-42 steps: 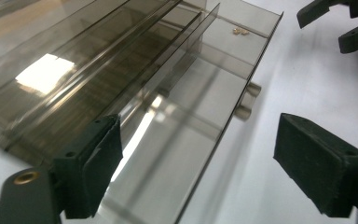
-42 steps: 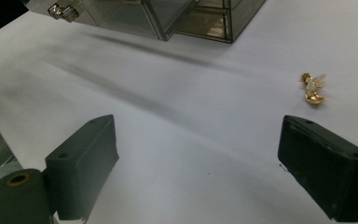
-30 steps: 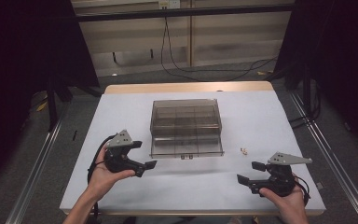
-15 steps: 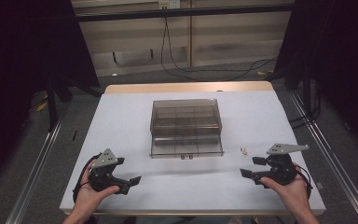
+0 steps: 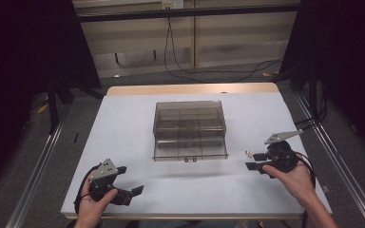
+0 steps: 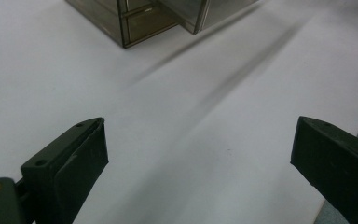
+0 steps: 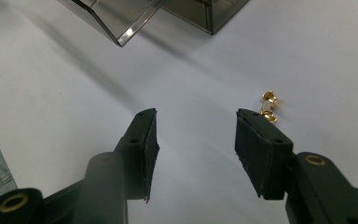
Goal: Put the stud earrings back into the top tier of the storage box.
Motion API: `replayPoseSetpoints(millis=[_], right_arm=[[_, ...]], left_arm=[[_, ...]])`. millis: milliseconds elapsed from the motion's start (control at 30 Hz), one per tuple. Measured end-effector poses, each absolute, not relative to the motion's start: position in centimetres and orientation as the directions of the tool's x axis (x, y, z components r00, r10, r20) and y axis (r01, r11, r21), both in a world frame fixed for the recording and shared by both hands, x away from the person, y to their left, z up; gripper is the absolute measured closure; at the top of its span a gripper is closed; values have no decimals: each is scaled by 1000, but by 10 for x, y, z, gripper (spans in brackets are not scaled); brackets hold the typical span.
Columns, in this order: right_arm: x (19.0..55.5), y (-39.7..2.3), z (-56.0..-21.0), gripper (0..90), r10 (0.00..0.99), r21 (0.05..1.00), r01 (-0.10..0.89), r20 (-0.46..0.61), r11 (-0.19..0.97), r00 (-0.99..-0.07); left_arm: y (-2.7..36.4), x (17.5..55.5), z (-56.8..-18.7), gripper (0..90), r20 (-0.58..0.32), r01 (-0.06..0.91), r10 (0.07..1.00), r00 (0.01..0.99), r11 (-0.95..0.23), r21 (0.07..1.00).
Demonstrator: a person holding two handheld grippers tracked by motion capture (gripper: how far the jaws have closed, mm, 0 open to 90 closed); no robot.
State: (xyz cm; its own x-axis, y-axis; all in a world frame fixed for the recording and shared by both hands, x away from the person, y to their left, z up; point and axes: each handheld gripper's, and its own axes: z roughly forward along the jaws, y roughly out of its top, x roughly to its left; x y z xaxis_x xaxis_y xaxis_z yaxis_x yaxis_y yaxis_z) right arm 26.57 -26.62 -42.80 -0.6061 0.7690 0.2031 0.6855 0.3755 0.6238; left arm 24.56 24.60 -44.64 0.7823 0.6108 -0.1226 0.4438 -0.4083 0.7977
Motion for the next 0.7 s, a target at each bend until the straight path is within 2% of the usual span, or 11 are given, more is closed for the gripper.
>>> replayPoseSetpoints(millis=[233, 700], right_arm=[[289, -267, -420, 652, 775, 560, 709, 176, 428, -607], [324, -258, -423, 779, 745, 381, 719, 105, 581, -658]], left_arm=[[251, 246, -448, 38, -123, 444, 618, 776, -398, 803], [253, 246, -447, 39, -113, 436, 619, 777, -401, 805]])
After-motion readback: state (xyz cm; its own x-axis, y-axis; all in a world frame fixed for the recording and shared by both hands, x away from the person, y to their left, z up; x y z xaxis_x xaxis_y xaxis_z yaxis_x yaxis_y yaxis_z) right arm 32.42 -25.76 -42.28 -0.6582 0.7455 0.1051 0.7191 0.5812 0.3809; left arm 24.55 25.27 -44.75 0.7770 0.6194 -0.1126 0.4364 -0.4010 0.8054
